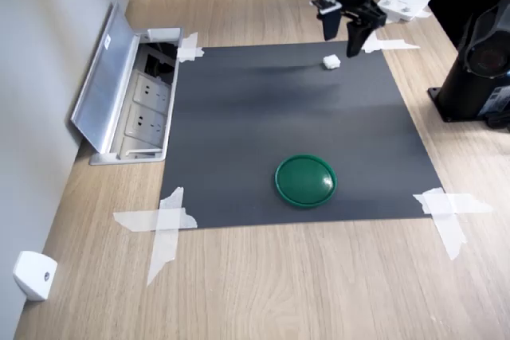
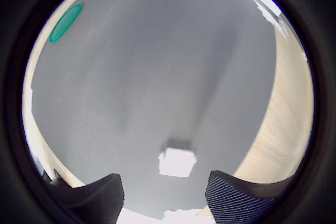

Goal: Grasp a white terminal and put it on the green lid.

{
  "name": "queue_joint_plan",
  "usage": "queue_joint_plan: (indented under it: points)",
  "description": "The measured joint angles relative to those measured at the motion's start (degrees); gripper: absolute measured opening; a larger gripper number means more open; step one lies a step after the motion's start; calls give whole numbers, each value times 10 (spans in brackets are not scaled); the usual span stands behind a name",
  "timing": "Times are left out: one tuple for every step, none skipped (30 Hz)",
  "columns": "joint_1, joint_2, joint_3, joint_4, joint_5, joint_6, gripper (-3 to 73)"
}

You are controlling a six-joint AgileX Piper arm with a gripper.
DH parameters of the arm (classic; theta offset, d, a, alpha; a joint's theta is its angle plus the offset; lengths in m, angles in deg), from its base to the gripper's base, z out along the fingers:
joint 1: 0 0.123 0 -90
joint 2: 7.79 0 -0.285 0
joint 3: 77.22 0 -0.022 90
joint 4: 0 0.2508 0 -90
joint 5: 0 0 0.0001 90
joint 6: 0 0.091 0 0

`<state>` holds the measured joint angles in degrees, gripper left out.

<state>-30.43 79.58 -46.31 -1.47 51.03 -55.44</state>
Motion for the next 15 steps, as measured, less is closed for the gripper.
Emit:
queue_joint_plan:
  points:
    - [0,0,-6,-2,0,3,648]
    - [0,0,-11,-2,0,5,645]
    - [0,0,-14,-3,0,5,643]
    - [0,1,-16,-3,0,6,642]
    - [0,4,-17,-3,0,6,641]
    - [0,9,-17,-3,0,6,641]
    - [0,15,-17,-3,-1,6,641]
    - [0,21,-17,-4,-4,6,641]
    - [0,26,-17,-4,-9,6,640]
    - [0,30,-17,-4,-13,6,640]
    - [0,32,-17,-4,-19,6,640]
    - [0,33,-15,-4,-26,6,640]
    - [0,33,-10,-5,-34,6,640]
    - [0,33,-3,-6,-43,5,640]
    - [0,33,7,-8,-52,4,640]
